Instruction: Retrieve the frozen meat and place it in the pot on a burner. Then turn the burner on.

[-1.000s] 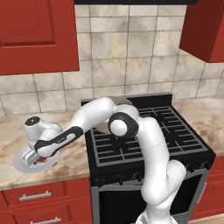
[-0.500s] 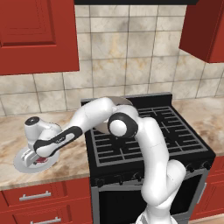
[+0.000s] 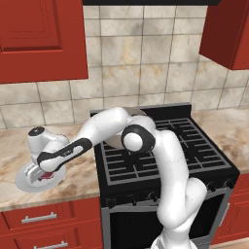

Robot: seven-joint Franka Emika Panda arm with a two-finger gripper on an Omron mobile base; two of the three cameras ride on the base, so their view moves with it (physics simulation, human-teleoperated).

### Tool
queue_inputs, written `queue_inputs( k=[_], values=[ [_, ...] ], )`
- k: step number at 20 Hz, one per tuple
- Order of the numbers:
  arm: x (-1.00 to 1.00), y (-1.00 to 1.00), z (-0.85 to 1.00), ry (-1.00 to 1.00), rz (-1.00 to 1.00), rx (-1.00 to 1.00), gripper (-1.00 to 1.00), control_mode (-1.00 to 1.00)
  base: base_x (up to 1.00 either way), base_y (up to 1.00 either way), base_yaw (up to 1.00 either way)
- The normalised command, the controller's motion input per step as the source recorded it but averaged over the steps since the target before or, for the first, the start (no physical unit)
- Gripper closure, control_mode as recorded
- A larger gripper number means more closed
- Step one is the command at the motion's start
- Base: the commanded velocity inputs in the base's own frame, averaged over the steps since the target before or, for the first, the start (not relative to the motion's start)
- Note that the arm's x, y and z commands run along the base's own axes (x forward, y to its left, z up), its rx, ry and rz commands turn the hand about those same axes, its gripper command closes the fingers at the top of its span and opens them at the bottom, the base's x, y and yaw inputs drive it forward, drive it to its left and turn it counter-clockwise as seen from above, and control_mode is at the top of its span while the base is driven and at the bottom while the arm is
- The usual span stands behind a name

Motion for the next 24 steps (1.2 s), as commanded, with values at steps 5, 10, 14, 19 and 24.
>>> queue_inputs(
  k=[5, 10, 14, 19, 24],
  values=[
    [-0.09, -0.26, 0.49, -0.02, 0.0, 0.0, 1.0, -1.0, 0.0, 0.0, 0.0],
    [-0.21, -0.4, 0.43, -0.02, 0.0, 0.0, 1.0, -1.0, 0.0, 0.0, 0.0],
    [-0.34, -0.47, 0.38, -0.02, 0.0, 0.0, 1.0, -1.0, 0.0, 0.0, 0.0],
    [-0.42, -0.79, 0.18, 0.0, 0.0, 0.0, 1.0, -1.0, 0.0, 0.0, 0.0],
    [-0.32, -0.9, 0.26, 0.0, -0.01, 0.0, 1.0, -1.0, 0.0, 0.0, 0.0]
  ],
)
